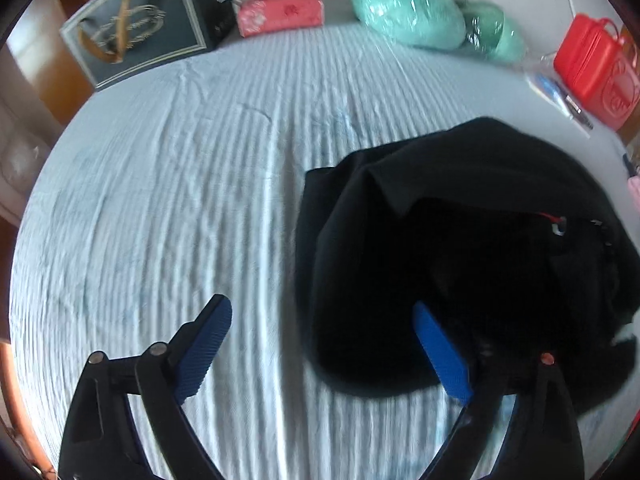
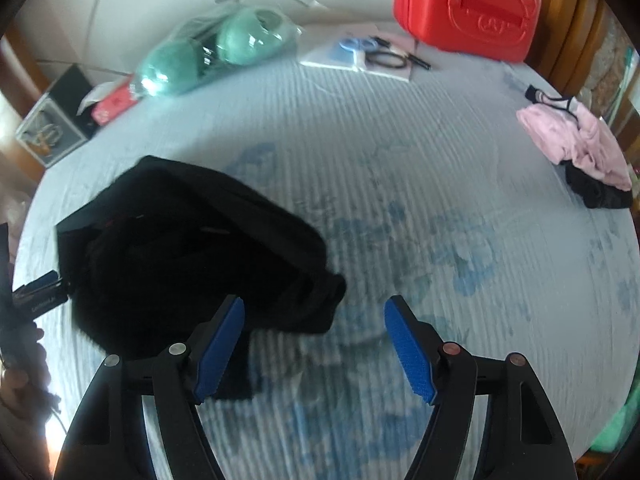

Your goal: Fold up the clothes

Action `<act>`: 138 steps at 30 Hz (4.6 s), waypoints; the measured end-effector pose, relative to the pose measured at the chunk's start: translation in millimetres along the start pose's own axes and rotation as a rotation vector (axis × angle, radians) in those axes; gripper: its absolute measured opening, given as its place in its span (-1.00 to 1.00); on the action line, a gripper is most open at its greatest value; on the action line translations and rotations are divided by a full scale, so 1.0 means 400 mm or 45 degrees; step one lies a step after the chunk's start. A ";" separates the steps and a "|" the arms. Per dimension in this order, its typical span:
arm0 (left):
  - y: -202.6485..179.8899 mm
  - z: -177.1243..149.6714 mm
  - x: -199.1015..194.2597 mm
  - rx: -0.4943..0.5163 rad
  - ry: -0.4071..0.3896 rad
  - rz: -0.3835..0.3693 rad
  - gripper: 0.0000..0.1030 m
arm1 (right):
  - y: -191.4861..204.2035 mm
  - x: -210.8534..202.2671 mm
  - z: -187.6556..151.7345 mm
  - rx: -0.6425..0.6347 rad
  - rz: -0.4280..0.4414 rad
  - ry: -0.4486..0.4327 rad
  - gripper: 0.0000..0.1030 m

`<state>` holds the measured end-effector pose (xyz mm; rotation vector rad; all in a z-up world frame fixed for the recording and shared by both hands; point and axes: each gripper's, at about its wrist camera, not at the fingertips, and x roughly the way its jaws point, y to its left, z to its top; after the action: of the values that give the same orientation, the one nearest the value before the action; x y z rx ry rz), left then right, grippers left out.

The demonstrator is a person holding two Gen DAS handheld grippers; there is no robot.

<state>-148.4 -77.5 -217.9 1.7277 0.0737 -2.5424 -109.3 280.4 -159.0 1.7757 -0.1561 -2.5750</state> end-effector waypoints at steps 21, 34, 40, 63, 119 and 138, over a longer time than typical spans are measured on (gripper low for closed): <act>0.136 0.111 -0.464 -0.113 -0.546 -0.058 -0.85 | 0.091 -0.375 0.153 -0.221 -0.002 -0.661 -0.86; 0.262 0.162 -0.662 -0.241 -0.747 0.082 -0.85 | 0.142 -0.538 0.229 -0.295 0.154 -0.836 -0.86; 0.348 0.310 -0.410 -0.361 -0.529 0.251 -0.85 | 0.216 -0.320 0.355 -0.337 0.233 -0.611 -0.14; 0.413 -0.015 -0.106 -0.186 0.028 0.130 0.13 | 0.073 -0.005 -0.009 -0.130 0.179 -0.042 0.94; 0.551 -0.227 -0.178 -0.403 0.058 0.101 0.15 | -0.129 -0.047 -0.274 0.182 0.222 0.110 -0.30; 0.564 -0.309 -0.108 -0.340 -0.004 0.119 0.55 | 0.016 0.074 -0.283 0.017 -0.156 0.123 -0.24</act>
<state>0.4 -291.5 -223.8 1.5872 0.3096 -2.3438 -14.7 263.7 -225.7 1.9696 -0.0657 -2.5659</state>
